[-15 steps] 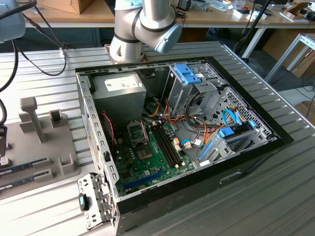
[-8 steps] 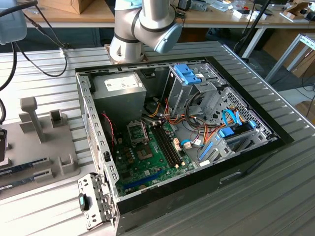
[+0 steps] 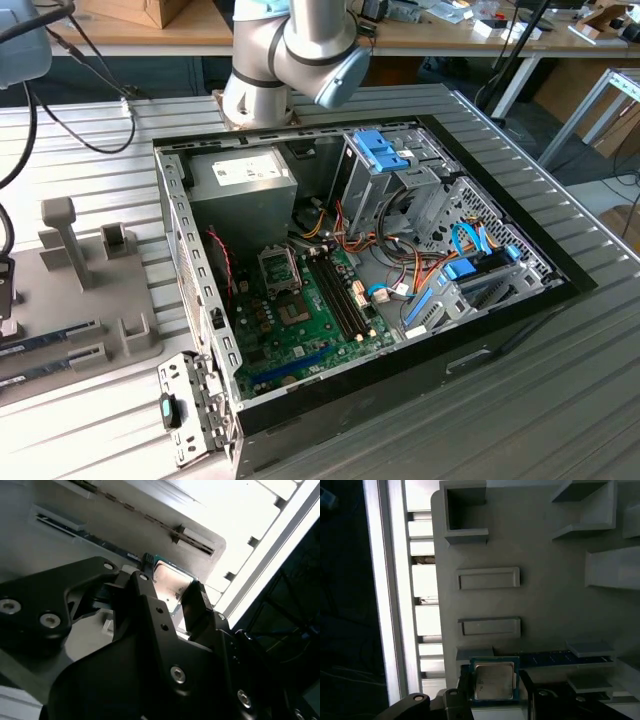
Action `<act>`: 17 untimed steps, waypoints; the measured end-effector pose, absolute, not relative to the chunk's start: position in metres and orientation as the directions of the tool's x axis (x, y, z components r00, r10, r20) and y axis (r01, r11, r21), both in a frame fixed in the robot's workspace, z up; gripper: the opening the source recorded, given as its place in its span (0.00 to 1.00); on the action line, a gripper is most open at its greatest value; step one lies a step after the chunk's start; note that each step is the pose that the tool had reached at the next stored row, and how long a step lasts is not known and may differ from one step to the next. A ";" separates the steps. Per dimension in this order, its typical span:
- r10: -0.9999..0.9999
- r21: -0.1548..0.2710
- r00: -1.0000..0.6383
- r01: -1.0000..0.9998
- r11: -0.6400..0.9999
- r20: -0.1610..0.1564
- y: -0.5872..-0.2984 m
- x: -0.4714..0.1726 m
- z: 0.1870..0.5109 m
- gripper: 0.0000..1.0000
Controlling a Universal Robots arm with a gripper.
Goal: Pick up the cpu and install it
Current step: 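Pick up the cpu and move it towards the insertion slot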
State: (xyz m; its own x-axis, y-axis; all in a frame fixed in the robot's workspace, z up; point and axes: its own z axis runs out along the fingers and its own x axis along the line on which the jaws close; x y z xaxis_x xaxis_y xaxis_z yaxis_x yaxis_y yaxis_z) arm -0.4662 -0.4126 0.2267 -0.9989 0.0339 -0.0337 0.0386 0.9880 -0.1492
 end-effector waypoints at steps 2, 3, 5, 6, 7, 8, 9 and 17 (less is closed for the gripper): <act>0.036 -0.099 -0.999 0.039 0.994 -0.032 -0.414 -0.466 0.227 0.47; 0.036 -0.097 -0.999 0.039 0.994 -0.032 -0.414 -0.466 0.227 0.47; 0.036 -0.097 -0.999 0.039 0.995 -0.032 -0.414 -0.466 0.227 0.47; 0.036 -0.097 -0.999 0.039 0.995 -0.032 -0.414 -0.466 0.227 0.47; 0.036 -0.097 -0.999 0.039 0.995 -0.032 -0.414 -0.466 0.227 0.47; 0.036 -0.097 -0.999 0.039 0.995 -0.032 -0.414 -0.466 0.227 0.47; 0.036 -0.097 -0.999 0.039 0.995 -0.032 -0.414 -0.466 0.227 0.47; 0.036 -0.090 -0.999 0.039 0.995 -0.032 -0.414 -0.466 0.234 0.47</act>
State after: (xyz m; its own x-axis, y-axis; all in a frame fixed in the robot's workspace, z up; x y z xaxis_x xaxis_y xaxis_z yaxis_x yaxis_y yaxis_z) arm -0.4662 -0.4136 0.2335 -0.9989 0.0359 -0.0317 0.0386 0.9952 -0.0895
